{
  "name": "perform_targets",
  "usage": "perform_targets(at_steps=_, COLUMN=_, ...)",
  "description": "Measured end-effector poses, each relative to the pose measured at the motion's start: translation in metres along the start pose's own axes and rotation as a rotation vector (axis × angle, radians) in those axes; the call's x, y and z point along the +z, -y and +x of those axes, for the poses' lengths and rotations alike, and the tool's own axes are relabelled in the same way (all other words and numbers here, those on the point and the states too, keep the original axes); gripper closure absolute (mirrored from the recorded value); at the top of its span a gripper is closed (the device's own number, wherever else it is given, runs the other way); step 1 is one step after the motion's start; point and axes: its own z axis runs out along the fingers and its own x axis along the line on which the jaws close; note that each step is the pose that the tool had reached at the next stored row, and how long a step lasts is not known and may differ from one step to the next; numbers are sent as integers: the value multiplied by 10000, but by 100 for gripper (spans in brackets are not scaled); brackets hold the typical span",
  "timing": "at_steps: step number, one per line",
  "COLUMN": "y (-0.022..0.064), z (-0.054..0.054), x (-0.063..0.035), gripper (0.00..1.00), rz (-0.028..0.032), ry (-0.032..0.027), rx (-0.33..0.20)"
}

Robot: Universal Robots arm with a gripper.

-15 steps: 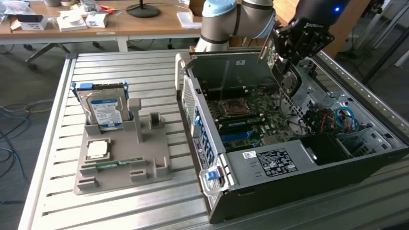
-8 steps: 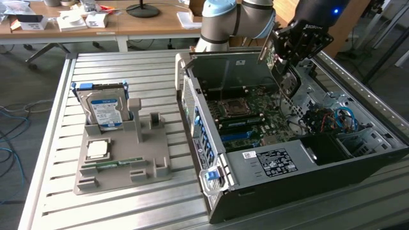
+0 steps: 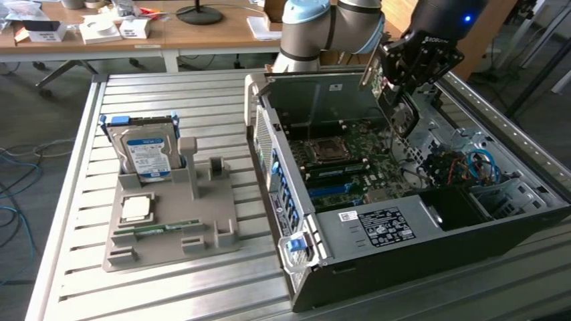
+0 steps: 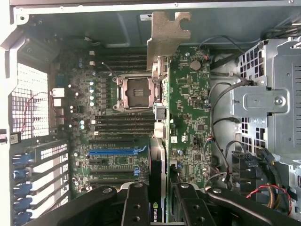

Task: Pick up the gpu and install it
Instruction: 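Pick up the gpu and move the gpu toward the slot, then insert the gpu into the slot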

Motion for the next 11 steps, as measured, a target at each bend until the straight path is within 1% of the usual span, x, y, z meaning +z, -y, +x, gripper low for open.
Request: perform_targets(at_steps=11, y=0, z=0, x=1, gripper=74, rz=-5, ry=0, rx=0)
